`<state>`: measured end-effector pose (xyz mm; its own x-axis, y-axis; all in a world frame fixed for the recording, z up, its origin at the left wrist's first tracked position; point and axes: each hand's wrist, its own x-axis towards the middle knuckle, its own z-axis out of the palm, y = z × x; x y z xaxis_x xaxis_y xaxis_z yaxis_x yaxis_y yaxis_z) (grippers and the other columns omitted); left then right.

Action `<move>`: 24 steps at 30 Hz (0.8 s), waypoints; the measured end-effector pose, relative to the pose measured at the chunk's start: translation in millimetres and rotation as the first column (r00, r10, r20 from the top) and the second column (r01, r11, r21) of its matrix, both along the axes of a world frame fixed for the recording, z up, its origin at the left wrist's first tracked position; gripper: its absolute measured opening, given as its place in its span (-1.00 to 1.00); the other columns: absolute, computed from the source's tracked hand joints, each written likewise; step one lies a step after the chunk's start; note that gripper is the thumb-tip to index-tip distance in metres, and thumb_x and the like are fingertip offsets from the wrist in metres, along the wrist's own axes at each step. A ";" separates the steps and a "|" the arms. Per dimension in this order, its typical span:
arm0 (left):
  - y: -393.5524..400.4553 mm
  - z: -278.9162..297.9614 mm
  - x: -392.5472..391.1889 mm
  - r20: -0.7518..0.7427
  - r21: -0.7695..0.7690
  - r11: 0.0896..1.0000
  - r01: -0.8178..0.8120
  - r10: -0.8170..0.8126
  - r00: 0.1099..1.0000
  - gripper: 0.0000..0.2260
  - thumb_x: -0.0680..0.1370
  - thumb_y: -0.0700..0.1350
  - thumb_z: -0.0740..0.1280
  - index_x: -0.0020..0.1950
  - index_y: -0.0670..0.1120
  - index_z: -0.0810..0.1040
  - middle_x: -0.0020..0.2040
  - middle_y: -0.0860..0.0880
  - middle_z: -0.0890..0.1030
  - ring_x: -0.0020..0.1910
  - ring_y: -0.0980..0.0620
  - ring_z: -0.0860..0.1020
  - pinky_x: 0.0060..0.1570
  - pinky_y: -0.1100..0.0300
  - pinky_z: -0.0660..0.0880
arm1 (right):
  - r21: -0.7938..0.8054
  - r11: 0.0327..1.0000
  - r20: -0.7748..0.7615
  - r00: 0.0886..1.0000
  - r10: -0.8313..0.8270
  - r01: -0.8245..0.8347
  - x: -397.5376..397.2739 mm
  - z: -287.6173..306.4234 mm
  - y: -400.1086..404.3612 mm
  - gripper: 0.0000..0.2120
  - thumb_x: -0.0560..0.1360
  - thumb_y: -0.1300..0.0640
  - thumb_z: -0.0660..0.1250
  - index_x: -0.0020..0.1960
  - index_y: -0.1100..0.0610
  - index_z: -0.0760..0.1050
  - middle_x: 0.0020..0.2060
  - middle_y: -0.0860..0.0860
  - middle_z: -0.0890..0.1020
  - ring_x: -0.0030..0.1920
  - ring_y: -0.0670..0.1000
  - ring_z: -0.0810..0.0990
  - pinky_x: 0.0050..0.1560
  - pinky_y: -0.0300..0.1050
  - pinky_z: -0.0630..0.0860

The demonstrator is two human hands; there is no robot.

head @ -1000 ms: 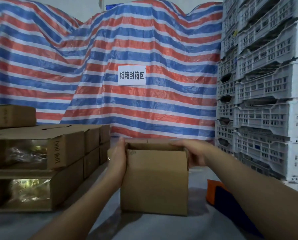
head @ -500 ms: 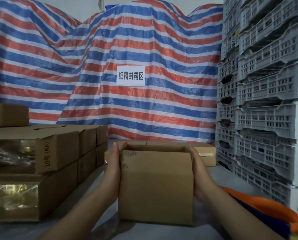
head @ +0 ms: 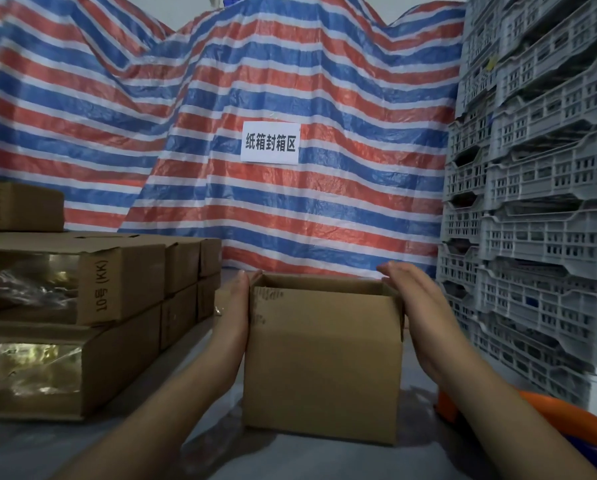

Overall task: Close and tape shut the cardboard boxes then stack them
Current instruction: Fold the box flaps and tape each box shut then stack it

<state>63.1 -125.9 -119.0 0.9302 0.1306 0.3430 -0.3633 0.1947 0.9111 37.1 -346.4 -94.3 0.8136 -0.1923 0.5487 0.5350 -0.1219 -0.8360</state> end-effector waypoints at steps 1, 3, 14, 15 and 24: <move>0.1 2.7 -2.0 0.004 0.008 1.000 -0.016 0.016 1.000 -0.51 0.66 0.20 0.02 0.17 -0.06 0.63 0.08 -0.14 0.68 0.13 -0.10 0.61 0.24 -0.09 0.49 | -0.045 0.999 -0.005 1.000 -0.007 0.007 -1.7 1.6 0.3 -0.75 0.62 -0.08 0.27 0.01 0.03 0.65 -0.14 -0.14 0.69 -0.11 -0.20 0.64 -0.09 -0.17 0.44; 0.0 6.6 -4.0 0.020 0.021 0.999 -0.045 0.044 0.999 -0.52 0.67 0.14 0.03 0.23 -0.14 0.59 0.13 -0.20 0.65 0.18 -0.16 0.59 0.29 -0.17 0.45 | -0.123 0.992 -0.022 0.999 -0.024 0.021 -3.0 3.7 2.0 -0.76 0.62 -0.04 0.29 -0.03 0.07 0.66 -0.17 -0.09 0.68 -0.06 -0.08 0.63 -0.08 -0.12 0.45; 2.3 2.0 -7.4 -0.018 0.020 1.000 -0.010 0.010 1.000 -0.47 0.66 0.21 -0.01 0.11 -0.09 0.64 0.02 -0.17 0.70 0.08 -0.10 0.64 0.10 0.05 0.54 | -0.026 0.972 -0.225 0.949 0.220 -0.232 -5.6 4.2 -3.4 -0.79 0.52 0.12 0.40 0.13 -0.07 0.65 -0.10 0.04 0.72 -0.20 -0.06 0.69 -0.30 -0.22 0.54; 3.0 2.5 -8.3 -0.023 0.014 1.000 -0.009 0.009 1.000 -0.49 0.66 0.19 0.02 0.10 -0.12 0.64 0.02 -0.20 0.69 0.08 -0.13 0.64 0.07 0.06 0.55 | -0.012 0.964 -0.241 0.936 0.255 -0.266 -5.7 4.4 -4.2 -0.68 0.46 0.08 0.44 0.20 -0.08 0.61 -0.07 0.06 0.70 -0.20 -0.06 0.68 -0.29 -0.22 0.54; 14.1 0.3 -8.5 -0.011 0.035 0.974 0.222 -0.222 0.975 -0.70 0.60 0.12 0.25 0.30 0.10 0.54 0.07 -0.05 0.70 0.06 -0.01 0.67 0.08 0.05 0.55 | 0.046 0.949 -0.253 0.915 0.313 -0.311 -5.4 2.9 -4.5 -0.31 0.27 -0.01 0.42 0.40 -0.05 0.45 -0.20 -0.01 0.72 -0.28 -0.10 0.69 -0.36 -0.25 0.54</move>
